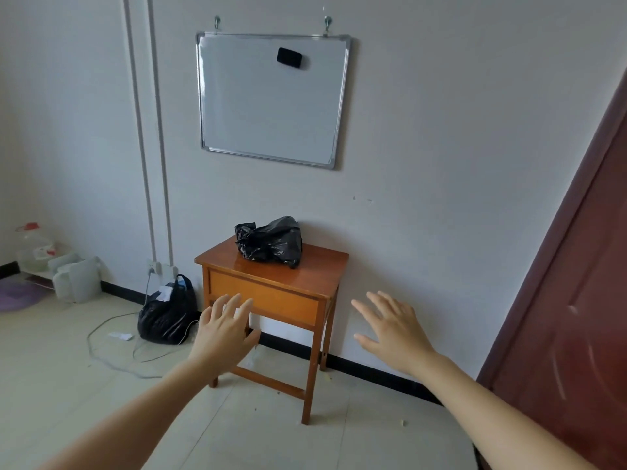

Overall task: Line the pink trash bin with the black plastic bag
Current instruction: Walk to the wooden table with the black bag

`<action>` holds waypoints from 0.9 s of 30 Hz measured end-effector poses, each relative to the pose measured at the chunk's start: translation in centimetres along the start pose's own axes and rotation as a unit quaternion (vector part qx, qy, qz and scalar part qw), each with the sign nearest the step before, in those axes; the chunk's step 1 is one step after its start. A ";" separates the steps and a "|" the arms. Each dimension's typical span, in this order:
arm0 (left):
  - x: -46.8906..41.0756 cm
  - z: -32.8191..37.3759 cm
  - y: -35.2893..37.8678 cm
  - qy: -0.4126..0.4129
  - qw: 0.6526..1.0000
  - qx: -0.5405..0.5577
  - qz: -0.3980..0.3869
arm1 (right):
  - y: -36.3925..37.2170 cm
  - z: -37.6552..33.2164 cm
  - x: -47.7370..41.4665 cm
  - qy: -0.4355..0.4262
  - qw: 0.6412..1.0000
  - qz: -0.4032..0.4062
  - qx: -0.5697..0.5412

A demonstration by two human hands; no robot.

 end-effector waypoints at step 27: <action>-38.1 10.7 15.8 -0.130 0.989 0.048 -0.057 | 15.3 26.9 -35.8 -0.086 0.991 -0.095 -0.048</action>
Point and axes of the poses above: each hand's wrist, its own x-axis away from the middle knuckle, its own y-axis out of the palm, z = x × y, the point moved 6 cm from there along -x, towards the middle knuckle, and after that the axes turned 4 degrees about -z, right-handed, at the moved point
